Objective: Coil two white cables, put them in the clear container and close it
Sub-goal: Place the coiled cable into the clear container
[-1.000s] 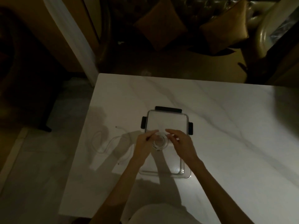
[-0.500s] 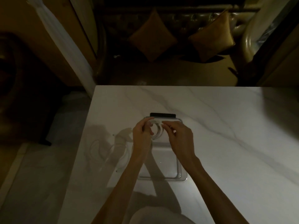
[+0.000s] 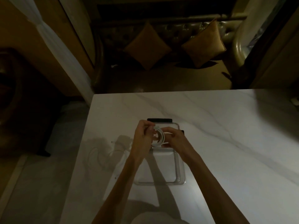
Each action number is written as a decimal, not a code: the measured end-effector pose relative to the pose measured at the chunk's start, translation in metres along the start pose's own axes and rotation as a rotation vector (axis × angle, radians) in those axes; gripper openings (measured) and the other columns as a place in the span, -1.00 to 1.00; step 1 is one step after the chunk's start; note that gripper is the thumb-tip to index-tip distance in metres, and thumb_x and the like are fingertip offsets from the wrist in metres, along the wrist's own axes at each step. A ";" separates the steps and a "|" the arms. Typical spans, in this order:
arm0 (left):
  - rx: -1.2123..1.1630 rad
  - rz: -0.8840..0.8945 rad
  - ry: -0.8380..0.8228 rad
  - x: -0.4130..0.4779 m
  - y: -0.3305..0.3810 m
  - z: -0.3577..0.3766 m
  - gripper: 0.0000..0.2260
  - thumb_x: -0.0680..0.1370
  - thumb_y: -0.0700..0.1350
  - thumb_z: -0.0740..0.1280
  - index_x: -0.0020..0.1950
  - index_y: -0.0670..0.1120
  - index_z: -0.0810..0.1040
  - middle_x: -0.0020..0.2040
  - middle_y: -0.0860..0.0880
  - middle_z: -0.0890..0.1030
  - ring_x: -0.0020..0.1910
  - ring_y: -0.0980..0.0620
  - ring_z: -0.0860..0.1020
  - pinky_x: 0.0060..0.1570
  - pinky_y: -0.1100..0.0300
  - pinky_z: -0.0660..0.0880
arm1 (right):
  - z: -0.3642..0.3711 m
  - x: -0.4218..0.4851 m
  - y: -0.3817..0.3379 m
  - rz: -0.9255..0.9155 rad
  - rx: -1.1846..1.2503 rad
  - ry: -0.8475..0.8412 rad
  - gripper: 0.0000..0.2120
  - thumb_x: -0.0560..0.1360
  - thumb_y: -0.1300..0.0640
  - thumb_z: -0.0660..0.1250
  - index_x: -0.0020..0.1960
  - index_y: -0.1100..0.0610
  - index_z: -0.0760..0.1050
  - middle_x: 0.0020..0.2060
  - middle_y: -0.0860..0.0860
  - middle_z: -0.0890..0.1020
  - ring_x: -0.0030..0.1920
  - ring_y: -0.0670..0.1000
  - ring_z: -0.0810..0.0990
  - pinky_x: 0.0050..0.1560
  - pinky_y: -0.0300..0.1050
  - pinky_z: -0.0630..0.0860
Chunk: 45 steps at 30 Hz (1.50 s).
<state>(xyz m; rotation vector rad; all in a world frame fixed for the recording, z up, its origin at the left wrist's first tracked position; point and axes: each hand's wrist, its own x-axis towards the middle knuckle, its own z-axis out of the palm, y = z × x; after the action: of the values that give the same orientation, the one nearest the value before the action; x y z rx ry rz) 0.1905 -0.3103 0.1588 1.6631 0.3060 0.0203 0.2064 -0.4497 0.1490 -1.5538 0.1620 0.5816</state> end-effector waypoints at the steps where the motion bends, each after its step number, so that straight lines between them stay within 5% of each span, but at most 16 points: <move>1: 0.007 -0.003 -0.012 -0.001 0.000 0.000 -0.90 0.58 -0.27 0.19 0.00 -0.11 0.46 -0.14 -0.03 0.56 -0.31 0.17 0.54 -0.29 0.31 0.50 | -0.001 0.000 0.001 0.005 0.021 -0.012 -0.82 0.54 0.25 0.29 0.10 0.19 0.59 -0.07 0.09 0.70 -0.08 0.01 0.70 -0.19 -0.27 0.61; 6: 0.065 -0.021 0.051 -0.005 0.000 0.005 -0.91 0.59 -0.24 0.19 0.06 -0.14 0.46 -0.05 -0.10 0.58 -0.11 0.00 0.59 -0.10 0.16 0.56 | -0.008 -0.007 0.002 0.058 0.108 -0.113 -0.79 0.56 0.24 0.28 0.15 0.20 0.61 -0.09 0.04 0.72 -0.08 -0.03 0.68 -0.13 -0.28 0.57; 10: 0.158 0.007 0.096 -0.004 -0.001 0.012 -0.91 0.59 -0.24 0.18 0.05 -0.14 0.44 -0.01 -0.13 0.57 -0.04 -0.07 0.58 -0.08 0.20 0.56 | -0.011 -0.015 0.000 0.080 0.300 -0.266 -0.70 0.60 0.16 0.18 0.23 0.25 0.55 0.11 0.14 0.67 0.13 0.08 0.64 0.15 -0.10 0.57; 12: 0.170 0.016 0.082 -0.006 0.000 0.015 -0.91 0.60 -0.24 0.17 0.04 -0.10 0.43 0.00 -0.13 0.57 -0.05 -0.05 0.58 -0.08 0.19 0.56 | -0.009 -0.019 -0.001 0.108 0.351 -0.288 -0.73 0.57 0.19 0.25 0.21 0.30 0.54 0.04 0.14 0.68 0.08 0.08 0.66 0.07 -0.14 0.60; 17: 0.119 -0.015 0.094 -0.010 0.001 0.018 -0.91 0.61 -0.22 0.17 0.05 -0.09 0.44 -0.07 -0.07 0.56 -0.11 0.00 0.57 -0.12 0.20 0.56 | -0.006 -0.019 -0.002 0.118 0.152 -0.154 -0.73 0.49 0.24 0.39 0.19 0.21 0.55 0.05 0.13 0.68 0.00 0.00 0.69 -0.01 -0.23 0.59; 22: 0.039 -0.032 0.034 -0.009 0.010 0.000 -0.89 0.60 -0.25 0.18 0.06 -0.17 0.48 -0.08 -0.15 0.58 -0.26 0.03 0.51 -0.24 0.19 0.52 | -0.016 -0.023 -0.009 0.082 0.373 -0.069 -0.72 0.58 0.04 0.27 0.19 0.17 0.57 0.03 0.06 0.70 0.02 0.02 0.67 0.04 -0.15 0.57; 25: 0.005 -0.056 0.039 -0.011 0.013 -0.004 -0.90 0.60 -0.25 0.19 0.06 -0.15 0.48 -0.10 -0.12 0.57 -0.24 0.02 0.52 -0.20 0.15 0.51 | -0.018 -0.023 -0.016 -0.052 0.149 0.081 -0.80 0.52 0.09 0.35 0.10 0.11 0.62 -0.03 0.03 0.70 -0.01 0.03 0.64 -0.01 -0.16 0.58; 31: -0.096 -0.063 0.116 -0.017 0.019 0.001 -0.89 0.60 -0.28 0.16 0.04 -0.14 0.46 -0.14 -0.08 0.53 -0.24 0.05 0.49 -0.30 0.34 0.49 | 0.006 -0.038 -0.023 -0.212 -0.139 0.071 -0.89 0.43 0.19 0.47 -0.07 0.17 0.60 -0.21 0.00 0.69 -0.22 -0.16 0.64 -0.21 -0.39 0.53; 36: -0.117 -0.047 0.086 -0.024 0.027 0.012 -0.86 0.60 -0.28 0.16 0.02 -0.10 0.47 -0.02 -0.12 0.57 -0.06 -0.06 0.56 -0.05 0.07 0.52 | 0.025 -0.030 -0.005 -0.452 -0.288 0.422 -0.79 0.42 0.20 0.47 -0.22 -0.04 0.48 -0.21 -0.11 0.55 -0.19 0.00 0.57 -0.19 -0.16 0.55; 41: -0.106 -0.048 0.042 -0.024 0.030 0.013 -0.86 0.60 -0.28 0.16 0.07 -0.16 0.49 -0.07 -0.12 0.55 -0.24 0.00 0.46 -0.25 0.23 0.46 | 0.018 -0.022 -0.001 -0.409 -0.181 0.479 -0.68 0.42 0.08 0.49 0.06 0.06 0.41 -0.07 -0.08 0.51 -0.11 -0.09 0.56 -0.19 -0.24 0.56; 45: -0.078 -0.020 -0.009 -0.019 0.032 0.010 -0.85 0.59 -0.30 0.16 0.05 -0.20 0.51 -0.10 -0.13 0.57 -0.27 0.04 0.48 -0.30 0.31 0.49 | 0.013 -0.017 -0.001 -0.354 -0.200 0.264 -0.72 0.55 0.08 0.34 0.24 0.11 0.48 -0.02 -0.13 0.61 -0.07 -0.08 0.64 -0.13 -0.28 0.61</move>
<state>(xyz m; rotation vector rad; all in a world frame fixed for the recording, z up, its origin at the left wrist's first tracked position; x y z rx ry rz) 0.1805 -0.3267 0.1922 1.5819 0.3113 0.0095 0.1890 -0.4416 0.1585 -1.7995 0.0262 0.1143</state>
